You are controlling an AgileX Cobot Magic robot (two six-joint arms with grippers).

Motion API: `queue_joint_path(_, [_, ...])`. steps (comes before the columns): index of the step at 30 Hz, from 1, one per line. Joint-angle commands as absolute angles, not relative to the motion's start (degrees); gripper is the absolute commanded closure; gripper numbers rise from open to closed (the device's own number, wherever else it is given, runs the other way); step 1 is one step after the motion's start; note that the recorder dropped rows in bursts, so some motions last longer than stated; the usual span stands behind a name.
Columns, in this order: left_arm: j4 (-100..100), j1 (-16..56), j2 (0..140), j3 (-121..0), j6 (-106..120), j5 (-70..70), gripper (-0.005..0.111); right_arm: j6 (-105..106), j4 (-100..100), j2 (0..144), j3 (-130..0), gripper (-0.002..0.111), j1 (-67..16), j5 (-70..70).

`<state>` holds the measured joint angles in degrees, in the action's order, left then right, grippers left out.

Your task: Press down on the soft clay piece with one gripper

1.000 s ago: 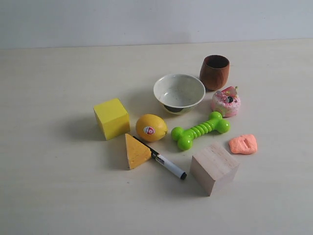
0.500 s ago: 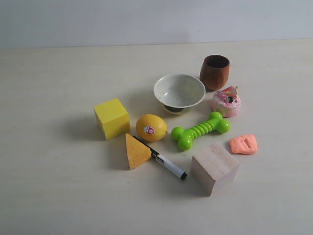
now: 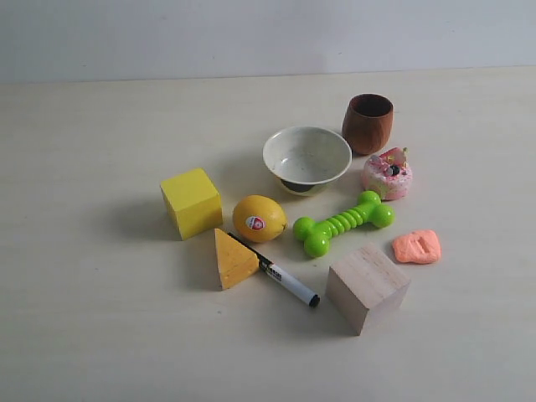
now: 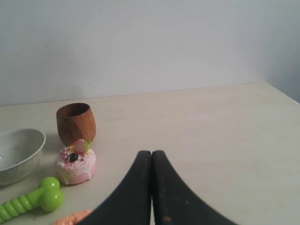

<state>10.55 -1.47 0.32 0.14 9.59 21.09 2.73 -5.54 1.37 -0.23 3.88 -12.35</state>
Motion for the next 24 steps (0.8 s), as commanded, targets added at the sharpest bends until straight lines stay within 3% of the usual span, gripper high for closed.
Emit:
queue_joint_path(1, [10.75,-1.2,0.0,0.0,9.48,20.6,0.107,2.52,-4.45,0.71,0.0,0.108,3.63,-13.53])
queue_joint_path(24, [10.75,-1.2,0.0,0.0,9.48,20.6,0.107,3.02,-3.94,0.71,0.0,0.108,3.63,-17.89])
